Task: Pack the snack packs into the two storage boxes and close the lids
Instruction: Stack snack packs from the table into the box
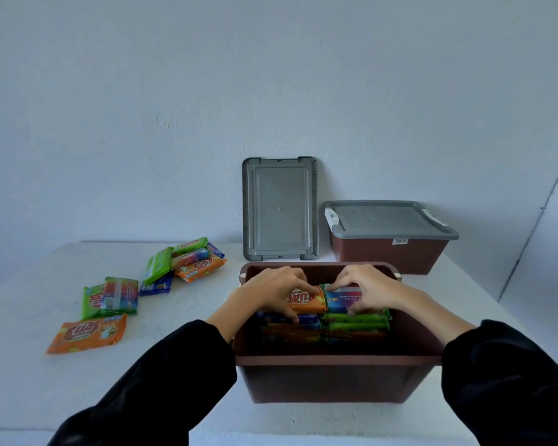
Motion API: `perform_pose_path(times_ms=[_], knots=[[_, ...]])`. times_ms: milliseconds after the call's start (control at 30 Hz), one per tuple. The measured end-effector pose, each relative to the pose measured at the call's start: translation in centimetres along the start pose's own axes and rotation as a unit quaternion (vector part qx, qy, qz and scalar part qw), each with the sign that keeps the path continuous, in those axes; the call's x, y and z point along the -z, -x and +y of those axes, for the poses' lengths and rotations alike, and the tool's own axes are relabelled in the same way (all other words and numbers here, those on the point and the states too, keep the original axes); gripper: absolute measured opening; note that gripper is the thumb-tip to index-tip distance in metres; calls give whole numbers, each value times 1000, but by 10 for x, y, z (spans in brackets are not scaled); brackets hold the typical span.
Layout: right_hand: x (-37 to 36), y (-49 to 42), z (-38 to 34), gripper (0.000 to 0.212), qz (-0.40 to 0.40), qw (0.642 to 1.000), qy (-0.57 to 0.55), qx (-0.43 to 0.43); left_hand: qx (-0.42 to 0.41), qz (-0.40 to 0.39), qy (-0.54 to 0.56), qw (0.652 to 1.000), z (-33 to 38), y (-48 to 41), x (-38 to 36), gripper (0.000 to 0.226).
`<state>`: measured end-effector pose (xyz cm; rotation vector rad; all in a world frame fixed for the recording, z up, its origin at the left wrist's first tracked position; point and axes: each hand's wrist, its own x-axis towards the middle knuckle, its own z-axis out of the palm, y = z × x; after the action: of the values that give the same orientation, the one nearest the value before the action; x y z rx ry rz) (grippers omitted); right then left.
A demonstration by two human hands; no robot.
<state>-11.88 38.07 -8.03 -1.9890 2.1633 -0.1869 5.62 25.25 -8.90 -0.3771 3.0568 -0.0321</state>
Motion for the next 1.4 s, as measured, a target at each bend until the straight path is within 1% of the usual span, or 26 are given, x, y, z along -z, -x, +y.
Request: perform_pose_path(times_ms=[100, 167, 267, 367, 500, 633, 900, 1000, 1067, 1233, 1333, 1400], knots=[[-6, 0, -3, 58, 23, 1000, 2, -15, -4, 5, 17, 1000, -3, 2, -1, 70], [-12, 1, -4, 58, 42, 999, 4, -25, -1, -19, 32, 999, -7, 3, -1, 76], [-20, 3, -5, 57, 65, 997, 10, -27, -7, -46, 26, 999, -9, 4, -1, 82], [-21, 5, -4, 58, 73, 997, 18, -18, -17, -25, 25, 999, -8, 6, -3, 78], [-24, 8, -7, 76, 54, 998, 34, -16, -21, 11, 35, 999, -7, 10, -5, 73], [-23, 7, -10, 73, 81, 996, 47, -5, -18, 23, 40, 999, -6, 9, -4, 73], [-22, 7, -9, 77, 78, 996, 48, -13, -2, 33, 49, 998, -4, 6, -8, 69], [-22, 7, -8, 78, 84, 995, 55, -18, 3, 51, -8, 999, 4, 1, -10, 76], [-23, 8, -8, 76, 79, 995, 66, -11, -2, 64, -42, 997, 5, -2, -10, 76], [-26, 11, -11, 81, 59, 992, 111, 3, -20, 79, -58, 995, 5, 1, -11, 70], [-30, 9, -15, 71, 82, 985, 152, 14, -23, 79, -71, 994, 6, 1, -12, 71], [-32, 8, -15, 67, 93, 985, 147, 12, -22, 82, -74, 994, 5, 1, -13, 70]])
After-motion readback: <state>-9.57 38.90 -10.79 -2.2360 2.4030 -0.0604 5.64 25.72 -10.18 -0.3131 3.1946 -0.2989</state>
